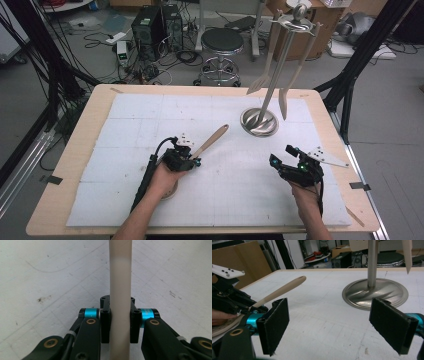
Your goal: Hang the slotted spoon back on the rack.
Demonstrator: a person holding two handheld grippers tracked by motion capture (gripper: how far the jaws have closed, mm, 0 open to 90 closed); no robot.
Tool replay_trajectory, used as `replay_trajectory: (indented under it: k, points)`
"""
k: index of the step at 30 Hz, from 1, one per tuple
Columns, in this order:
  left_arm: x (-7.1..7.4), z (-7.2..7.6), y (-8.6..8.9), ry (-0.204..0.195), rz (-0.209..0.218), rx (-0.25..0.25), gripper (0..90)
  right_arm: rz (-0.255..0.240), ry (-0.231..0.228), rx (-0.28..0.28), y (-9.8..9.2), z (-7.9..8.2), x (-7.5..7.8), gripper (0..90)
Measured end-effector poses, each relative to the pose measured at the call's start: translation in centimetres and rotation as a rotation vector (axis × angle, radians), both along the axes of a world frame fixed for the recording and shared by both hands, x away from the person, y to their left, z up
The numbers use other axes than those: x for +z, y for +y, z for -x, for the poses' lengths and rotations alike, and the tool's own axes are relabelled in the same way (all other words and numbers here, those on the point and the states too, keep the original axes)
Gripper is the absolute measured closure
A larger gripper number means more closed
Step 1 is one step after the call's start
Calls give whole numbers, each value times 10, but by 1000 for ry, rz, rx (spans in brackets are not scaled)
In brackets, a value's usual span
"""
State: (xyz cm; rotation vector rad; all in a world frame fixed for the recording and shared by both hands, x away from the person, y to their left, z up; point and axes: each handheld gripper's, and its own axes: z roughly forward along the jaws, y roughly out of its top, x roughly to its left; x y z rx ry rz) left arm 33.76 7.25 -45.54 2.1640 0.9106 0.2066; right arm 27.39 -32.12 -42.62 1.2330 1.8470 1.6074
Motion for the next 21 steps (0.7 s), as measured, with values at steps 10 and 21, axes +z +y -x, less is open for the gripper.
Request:
replay_trajectory:
  k: [10, 21]
  points:
    - [8, -3, -4, -12, 146, 42, 779, -7, 4, -2, -3, -1, -1, 158]
    - [36, -11, -24, -6, 361, 12, 779, -18, -1, -4, -5, 0, 0, 158]
